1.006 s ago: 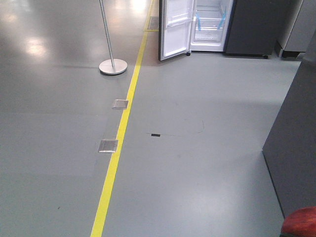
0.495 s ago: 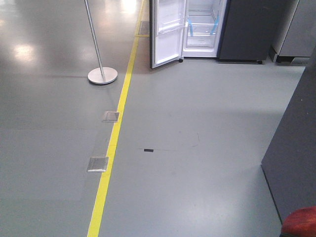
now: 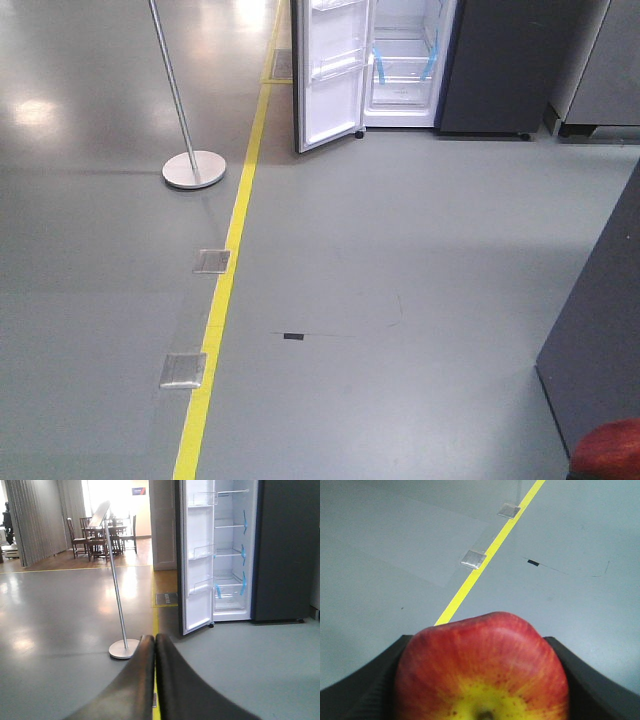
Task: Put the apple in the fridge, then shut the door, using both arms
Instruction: 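Drive the base forward along the yellow line toward the refrigerator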
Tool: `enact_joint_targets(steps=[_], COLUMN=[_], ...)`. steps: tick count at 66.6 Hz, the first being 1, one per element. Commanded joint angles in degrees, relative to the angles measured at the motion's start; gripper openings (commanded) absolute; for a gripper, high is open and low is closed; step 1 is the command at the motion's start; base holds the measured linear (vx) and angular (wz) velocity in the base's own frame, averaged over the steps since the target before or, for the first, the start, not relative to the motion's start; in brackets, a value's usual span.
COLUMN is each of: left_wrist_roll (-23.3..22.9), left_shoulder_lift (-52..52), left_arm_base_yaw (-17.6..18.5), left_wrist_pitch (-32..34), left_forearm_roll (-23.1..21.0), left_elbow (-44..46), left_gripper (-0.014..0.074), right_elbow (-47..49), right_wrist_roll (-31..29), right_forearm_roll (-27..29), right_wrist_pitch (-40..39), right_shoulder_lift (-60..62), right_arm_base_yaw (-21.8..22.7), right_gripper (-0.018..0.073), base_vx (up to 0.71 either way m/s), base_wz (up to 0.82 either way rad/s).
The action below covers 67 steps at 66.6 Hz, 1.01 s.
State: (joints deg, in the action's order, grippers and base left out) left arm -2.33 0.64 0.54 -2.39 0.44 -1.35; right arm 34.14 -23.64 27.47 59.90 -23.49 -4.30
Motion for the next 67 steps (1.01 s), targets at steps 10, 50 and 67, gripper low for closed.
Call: enact_joint_targets(steps=[10, 50, 67], left_wrist_roll=[0.04, 0.04, 0.04], left_shoulder_lift=[0.86, 0.86, 0.86], left_arm_base_yaw=[-0.04, -0.04, -0.04], left_wrist_pitch=[4.31, 4.31, 4.31], left_forearm_roll=[-0.44, -0.44, -0.44], left_elbow=[0.97, 0.97, 0.97], left_gripper=[-0.0006, -0.0006, -0.0006], right_elbow=[1.59, 1.59, 1.59], right_wrist_roll=[-0.29, -0.29, -0.29], right_forearm_roll=[1.72, 1.72, 1.72], right_wrist_pitch=[-3.37, -3.37, -3.37], right_shoulder_lift=[-0.39, -0.39, -0.39], right_arm_base_yaw=[0.28, 0.28, 0.28], right_gripper=[0.0085, 0.0085, 0.0085], base_vx=[0.25, 0.26, 0.28], base_wz=[-0.02, -0.03, -0.04])
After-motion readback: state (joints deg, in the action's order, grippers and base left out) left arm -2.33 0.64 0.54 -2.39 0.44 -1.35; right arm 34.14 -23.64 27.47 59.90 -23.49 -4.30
